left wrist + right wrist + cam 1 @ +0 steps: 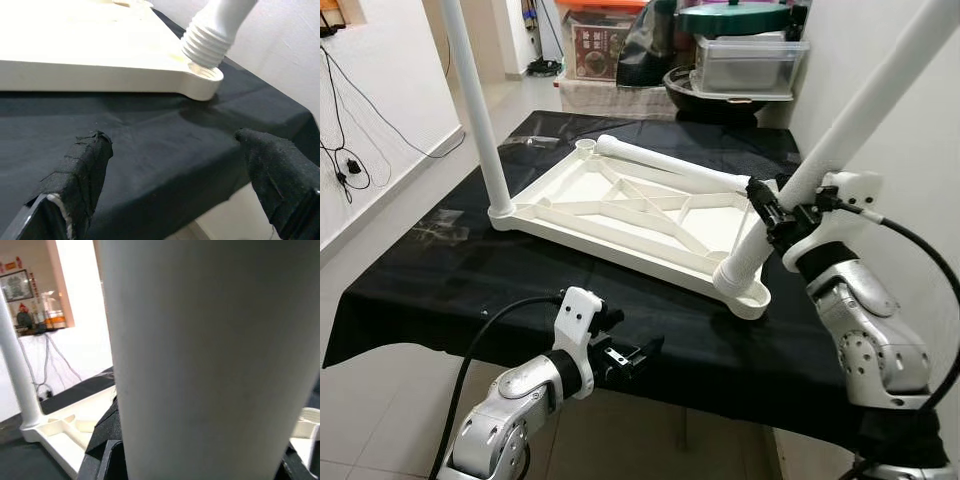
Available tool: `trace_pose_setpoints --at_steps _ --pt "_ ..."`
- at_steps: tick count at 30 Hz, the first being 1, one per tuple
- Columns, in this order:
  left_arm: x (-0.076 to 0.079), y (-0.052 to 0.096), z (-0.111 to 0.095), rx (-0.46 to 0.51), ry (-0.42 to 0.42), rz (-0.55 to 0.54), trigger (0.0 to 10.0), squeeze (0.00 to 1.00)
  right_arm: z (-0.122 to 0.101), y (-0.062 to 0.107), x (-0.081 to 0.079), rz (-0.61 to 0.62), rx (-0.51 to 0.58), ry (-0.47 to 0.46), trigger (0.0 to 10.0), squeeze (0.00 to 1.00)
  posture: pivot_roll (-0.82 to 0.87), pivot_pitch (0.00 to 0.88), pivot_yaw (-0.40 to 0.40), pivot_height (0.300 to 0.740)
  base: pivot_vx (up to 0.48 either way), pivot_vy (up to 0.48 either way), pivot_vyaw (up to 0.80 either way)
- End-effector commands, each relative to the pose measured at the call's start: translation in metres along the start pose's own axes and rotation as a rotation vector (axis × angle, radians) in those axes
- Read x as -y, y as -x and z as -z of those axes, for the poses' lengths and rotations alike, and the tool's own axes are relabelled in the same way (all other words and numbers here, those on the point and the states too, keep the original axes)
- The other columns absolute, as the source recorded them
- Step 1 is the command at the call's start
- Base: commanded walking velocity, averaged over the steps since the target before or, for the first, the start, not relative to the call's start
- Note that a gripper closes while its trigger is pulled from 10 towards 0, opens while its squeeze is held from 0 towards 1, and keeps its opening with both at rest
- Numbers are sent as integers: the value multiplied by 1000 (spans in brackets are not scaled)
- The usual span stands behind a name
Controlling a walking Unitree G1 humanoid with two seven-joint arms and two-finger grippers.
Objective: Building children table
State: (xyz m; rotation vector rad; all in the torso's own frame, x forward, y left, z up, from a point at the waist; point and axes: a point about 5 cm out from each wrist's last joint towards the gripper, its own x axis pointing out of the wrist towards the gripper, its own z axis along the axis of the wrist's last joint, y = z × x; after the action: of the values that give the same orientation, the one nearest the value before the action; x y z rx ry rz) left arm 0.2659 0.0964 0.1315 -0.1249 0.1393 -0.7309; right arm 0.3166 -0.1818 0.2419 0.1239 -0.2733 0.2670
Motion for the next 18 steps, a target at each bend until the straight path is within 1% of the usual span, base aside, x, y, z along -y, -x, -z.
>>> trace_pose_setpoints --at_steps 1,7,11,15,16,18 --pt "-3 0 -2 5 -17 -19 10000 0 -1 1 -1 0 18 10 10000 0 172 0 -26 740 382 0 0" --pt "-4 -2 1 10 -27 -60 10000 0 3 -4 -4 15 57 -2 10000 0 171 0 -28 740 389 0 0" --pt "-4 -2 2 7 -23 -72 10000 0 3 -5 -6 25 73 0 10000 0 171 0 -28 740 376 -262 0" --pt "-6 -2 3 -1 -4 -104 10000 0 2 -5 -7 18 77 3 10000 0 176 0 -30 740 0 0 0" --pt "-4 -2 2 4 -17 -87 10000 0 1 -6 -7 15 82 -6 10000 0 176 0 -30 740 0 0 0" --pt "-4 -3 1 5 -24 -87 10000 0 0 -6 -7 15 86 -2 10000 0 176 0 -30 740 0 0 0"
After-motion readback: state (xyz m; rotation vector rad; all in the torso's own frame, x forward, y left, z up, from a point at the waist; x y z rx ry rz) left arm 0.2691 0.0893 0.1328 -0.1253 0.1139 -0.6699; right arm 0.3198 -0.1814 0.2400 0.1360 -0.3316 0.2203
